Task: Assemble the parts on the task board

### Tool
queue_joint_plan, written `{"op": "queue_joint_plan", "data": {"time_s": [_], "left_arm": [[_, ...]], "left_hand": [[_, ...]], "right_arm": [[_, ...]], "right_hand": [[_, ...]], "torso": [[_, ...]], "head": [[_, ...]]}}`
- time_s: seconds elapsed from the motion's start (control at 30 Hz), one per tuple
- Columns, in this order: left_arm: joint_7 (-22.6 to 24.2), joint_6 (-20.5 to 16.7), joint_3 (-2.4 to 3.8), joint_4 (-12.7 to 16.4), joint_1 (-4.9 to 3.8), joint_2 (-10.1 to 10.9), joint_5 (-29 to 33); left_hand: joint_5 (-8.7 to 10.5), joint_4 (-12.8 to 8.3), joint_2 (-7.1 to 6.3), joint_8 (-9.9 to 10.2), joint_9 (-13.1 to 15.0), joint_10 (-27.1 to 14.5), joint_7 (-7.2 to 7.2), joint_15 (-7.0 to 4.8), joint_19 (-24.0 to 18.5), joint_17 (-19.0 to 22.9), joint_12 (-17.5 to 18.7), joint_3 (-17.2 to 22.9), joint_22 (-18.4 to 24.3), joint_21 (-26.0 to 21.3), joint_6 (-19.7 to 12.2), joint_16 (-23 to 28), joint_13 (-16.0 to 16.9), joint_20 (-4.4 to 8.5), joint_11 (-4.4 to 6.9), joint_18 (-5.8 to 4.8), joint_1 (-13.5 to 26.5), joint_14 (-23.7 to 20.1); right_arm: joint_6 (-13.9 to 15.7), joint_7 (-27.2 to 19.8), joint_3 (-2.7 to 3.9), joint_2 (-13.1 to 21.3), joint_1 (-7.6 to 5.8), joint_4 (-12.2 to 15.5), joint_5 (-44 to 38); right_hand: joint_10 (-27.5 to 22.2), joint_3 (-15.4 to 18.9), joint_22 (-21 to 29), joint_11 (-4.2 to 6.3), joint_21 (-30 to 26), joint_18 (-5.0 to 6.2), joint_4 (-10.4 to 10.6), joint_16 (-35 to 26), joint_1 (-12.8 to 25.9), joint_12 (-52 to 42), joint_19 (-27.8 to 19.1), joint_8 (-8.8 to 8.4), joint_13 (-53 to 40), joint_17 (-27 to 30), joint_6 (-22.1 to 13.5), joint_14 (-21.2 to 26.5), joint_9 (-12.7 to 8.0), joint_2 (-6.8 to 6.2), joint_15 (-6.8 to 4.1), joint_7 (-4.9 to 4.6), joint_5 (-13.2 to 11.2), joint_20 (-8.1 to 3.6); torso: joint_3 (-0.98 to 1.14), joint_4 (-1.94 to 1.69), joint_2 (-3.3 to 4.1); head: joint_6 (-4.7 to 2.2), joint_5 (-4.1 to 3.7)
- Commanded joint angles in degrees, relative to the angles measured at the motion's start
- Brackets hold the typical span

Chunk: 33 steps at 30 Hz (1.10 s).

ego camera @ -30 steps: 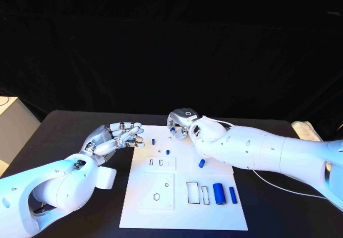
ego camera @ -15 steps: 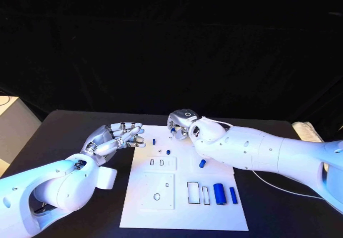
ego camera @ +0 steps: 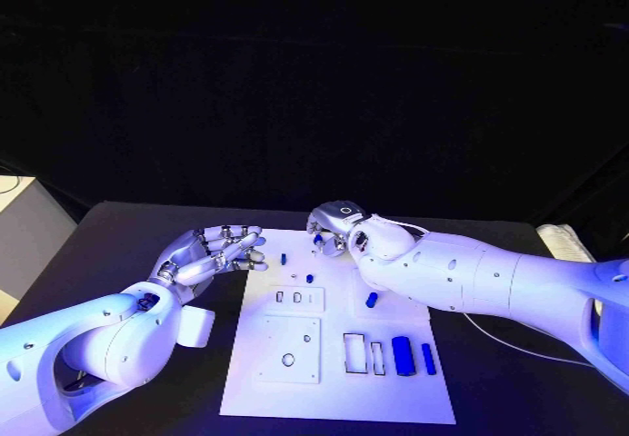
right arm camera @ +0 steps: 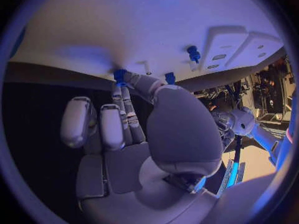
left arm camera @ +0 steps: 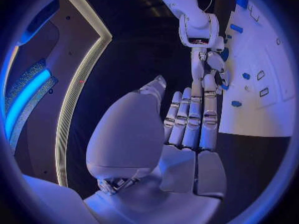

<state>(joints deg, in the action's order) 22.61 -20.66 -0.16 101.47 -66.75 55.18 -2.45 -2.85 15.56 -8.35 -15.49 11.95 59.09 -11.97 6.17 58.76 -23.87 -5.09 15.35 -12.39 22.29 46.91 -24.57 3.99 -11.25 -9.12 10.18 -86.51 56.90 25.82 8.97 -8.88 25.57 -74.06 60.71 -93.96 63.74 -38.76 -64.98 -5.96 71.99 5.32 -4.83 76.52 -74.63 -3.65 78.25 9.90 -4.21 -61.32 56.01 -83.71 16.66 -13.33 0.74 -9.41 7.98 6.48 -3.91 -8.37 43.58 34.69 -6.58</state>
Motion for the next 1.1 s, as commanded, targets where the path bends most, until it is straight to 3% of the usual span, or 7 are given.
{"op": "queue_joint_plan", "data": {"time_s": [0.03,0.33,0.57,0.77,0.97,1.0,1.1], "left_arm": [[0.22,1.11,0.06,0.11,-0.08,-0.01,-0.1],[0.21,1.1,0.06,0.07,-0.09,0.1,-0.11],[0.24,1.06,0.06,-0.1,-0.09,0.22,-0.11],[0.27,1.12,0.06,-0.3,-0.1,0.38,-0.11],[0.28,1.17,0.06,-0.44,-0.1,0.71,-0.1],[0.27,1.18,0.06,-0.46,-0.1,0.79,-0.11],[0.3,1.24,0.05,-0.5,-0.1,0.92,-0.11]], "left_hand": [[0.09,0.06,0.08,0.33,-0.07,0.4,-0.04,-0.03,-0.36,-0.06,0.34,0.31,-0.06,0.36,0.37,-0.29,-0.01,-0.01,-0.09,-0.11,-0.67,-0.52],[0.09,0.06,0.08,0.33,-0.07,0.4,-0.04,-0.03,-0.36,-0.06,0.34,0.31,-0.06,0.36,0.37,-0.29,-0.01,-0.01,-0.09,-0.11,-0.67,-0.52],[0.09,0.05,0.07,0.35,-0.09,0.45,-0.03,-0.04,-0.46,-0.17,0.41,0.37,-0.17,0.52,0.4,-0.38,-0.02,0.01,-0.08,-0.11,-0.69,-0.59],[0.09,0.05,0.07,0.35,-0.09,0.45,-0.03,-0.04,-0.46,-0.17,0.41,0.37,-0.17,0.52,0.4,-0.38,-0.02,0.01,-0.08,-0.11,-0.69,-0.59],[0.09,0.04,0.06,0.35,-0.09,0.47,0.0,-0.05,-0.49,-0.21,0.43,0.39,-0.21,0.57,0.42,-0.41,-0.03,0.01,-0.07,-0.11,-0.72,-0.61],[0.09,0.04,0.06,0.35,-0.09,0.47,0.0,-0.05,-0.49,-0.21,0.43,0.39,-0.21,0.57,0.42,-0.41,-0.03,0.01,-0.07,-0.11,-0.72,-0.61],[0.09,-0.08,-0.03,0.35,-0.1,0.55,0.05,-0.08,-0.54,-0.29,0.46,0.44,-0.31,0.7,0.47,-0.49,-0.02,0.03,-0.03,-0.1,-0.86,-0.63]], "right_arm": [[0.63,-0.91,0.03,0.05,-0.05,-0.1,-0.27],[2.06,-1.04,0.02,0.83,-0.06,0.46,-0.05],[2.91,-1.0,0.03,2.57,-0.15,2.7,0.23],[4.31,-0.73,0.53,7.32,-0.51,8.34,2.03],[3.83,1.56,1.14,14.94,-1.63,15.97,5.69],[3.5,2.19,1.19,16.29,-1.85,17.07,6.07],[2.13,3.51,1.28,19.62,-2.24,19.26,7.26]], "right_hand": [[-3.98,1.76,4.22,-0.41,-3.5,0.99,-0.49,-0.73,0.02,0.22,-1.62,-1.38,0.61,1.26,-2.25,-0.05,-0.32,-1.24,0.44,0.03,-0.31,0.35],[-8.97,10.51,7.76,-1.07,-7.28,1.52,-0.18,-1.11,-2.82,-0.01,-1.71,-2.7,0.54,2.7,-2.96,0.02,-0.27,0.87,0.93,0.43,0.14,0.74],[-9.12,11.71,7.95,-1.08,-7.58,1.54,0.08,-1.21,-3.27,-0.11,-1.61,-2.82,0.51,3.02,-2.79,0.09,-0.28,1.2,0.96,0.38,0.24,0.77],[-5.66,11.82,7.01,-0.39,-7.05,1.34,0.77,-1.2,-3.14,-1.48,-0.8,-2.72,0.09,3.17,-1.66,0.08,-0.21,1.73,0.47,0.13,0.72,0.43],[0.32,9.2,3.63,0.27,-4.57,0.63,1.94,0.42,-0.79,-2.92,0.94,-2.87,-0.29,0.74,-0.8,-0.73,-0.18,0.5,-0.09,0.03,0.25,-0.15],[1.97,10.09,3.19,0.67,-4.29,0.57,2.82,0.63,0.98,-3.29,1.12,-3.52,-0.49,0.55,-1.82,-0.78,-0.36,-0.81,-0.28,0.24,0.32,-0.28],[4.09,12.04,1.9,1.34,-3.42,0.31,4.03,1.19,2.13,-3.55,1.67,-3.69,-0.92,-0.33,-1.91,-0.97,-0.22,-1.71,-0.85,0.69,0.05,-0.76]], "torso": [[-0.02,0.0,0.05],[-0.02,0.08,0.09],[-0.04,0.08,0.08],[-0.01,0.19,0.03],[0.1,0.9,0.03],[0.16,1.06,0.0],[0.3,1.5,-0.04]], "head": [[0.21,0.04],[0.11,0.03],[-0.13,-0.08],[-0.42,-0.57],[-0.73,-0.65],[-0.77,-0.64],[-0.88,-0.85]]}}
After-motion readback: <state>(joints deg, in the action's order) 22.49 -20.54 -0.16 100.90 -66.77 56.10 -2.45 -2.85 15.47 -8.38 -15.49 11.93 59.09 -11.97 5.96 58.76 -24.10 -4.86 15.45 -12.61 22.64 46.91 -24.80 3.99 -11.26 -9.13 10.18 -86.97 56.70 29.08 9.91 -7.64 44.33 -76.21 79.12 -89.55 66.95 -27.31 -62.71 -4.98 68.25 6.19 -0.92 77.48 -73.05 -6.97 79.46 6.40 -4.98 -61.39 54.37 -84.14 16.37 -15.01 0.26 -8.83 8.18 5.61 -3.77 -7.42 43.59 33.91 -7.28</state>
